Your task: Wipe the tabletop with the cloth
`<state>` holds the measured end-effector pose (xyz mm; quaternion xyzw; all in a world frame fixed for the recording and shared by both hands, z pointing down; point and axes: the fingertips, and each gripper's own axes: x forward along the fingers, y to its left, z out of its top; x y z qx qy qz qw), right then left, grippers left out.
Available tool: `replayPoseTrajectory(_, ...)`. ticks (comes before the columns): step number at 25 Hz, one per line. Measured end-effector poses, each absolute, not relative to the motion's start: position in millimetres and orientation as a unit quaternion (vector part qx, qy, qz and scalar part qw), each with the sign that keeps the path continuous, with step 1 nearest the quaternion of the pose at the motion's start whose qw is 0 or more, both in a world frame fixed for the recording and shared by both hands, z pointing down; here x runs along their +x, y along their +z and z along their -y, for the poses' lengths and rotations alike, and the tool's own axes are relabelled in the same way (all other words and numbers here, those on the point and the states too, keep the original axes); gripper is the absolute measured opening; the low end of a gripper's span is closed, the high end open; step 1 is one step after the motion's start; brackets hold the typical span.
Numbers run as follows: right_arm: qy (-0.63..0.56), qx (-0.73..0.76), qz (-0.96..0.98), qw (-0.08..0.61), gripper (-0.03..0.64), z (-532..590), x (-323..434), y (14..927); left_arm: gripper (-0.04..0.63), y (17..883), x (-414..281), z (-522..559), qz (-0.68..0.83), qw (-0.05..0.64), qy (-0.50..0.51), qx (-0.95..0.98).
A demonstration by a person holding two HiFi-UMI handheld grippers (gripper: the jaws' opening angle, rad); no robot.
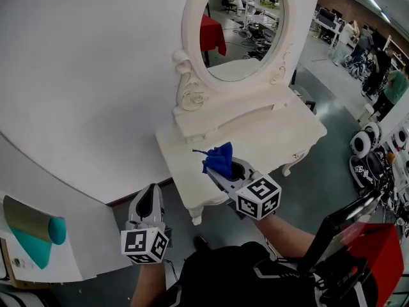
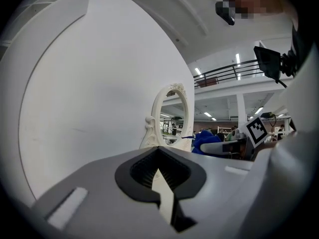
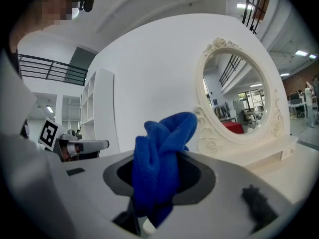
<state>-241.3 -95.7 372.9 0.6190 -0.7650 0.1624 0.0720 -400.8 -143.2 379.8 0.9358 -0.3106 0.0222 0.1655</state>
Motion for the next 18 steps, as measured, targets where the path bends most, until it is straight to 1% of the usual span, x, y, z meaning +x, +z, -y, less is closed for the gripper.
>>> replayPoseTrajectory(5,0.173,0.616,0.765,0.073,0.158,141.6,-251.6,394.0,0.006,400.8,-410.2,181.6,0.314,0.174,0.028,0.933)
replayPoseTrajectory(11,0.188,0.601,0.773,0.082,0.159,187.0,-254.9,419.6,0.006,427.3,-403.3,204.7,0.317,0.185,0.048,0.929)
replayPoseTrajectory(18,0.209,0.560,0.795,0.107,0.159,232.1,-251.7,463.8,0.006,459.4,-383.5,231.0,0.342,0.217,0.061,0.912)
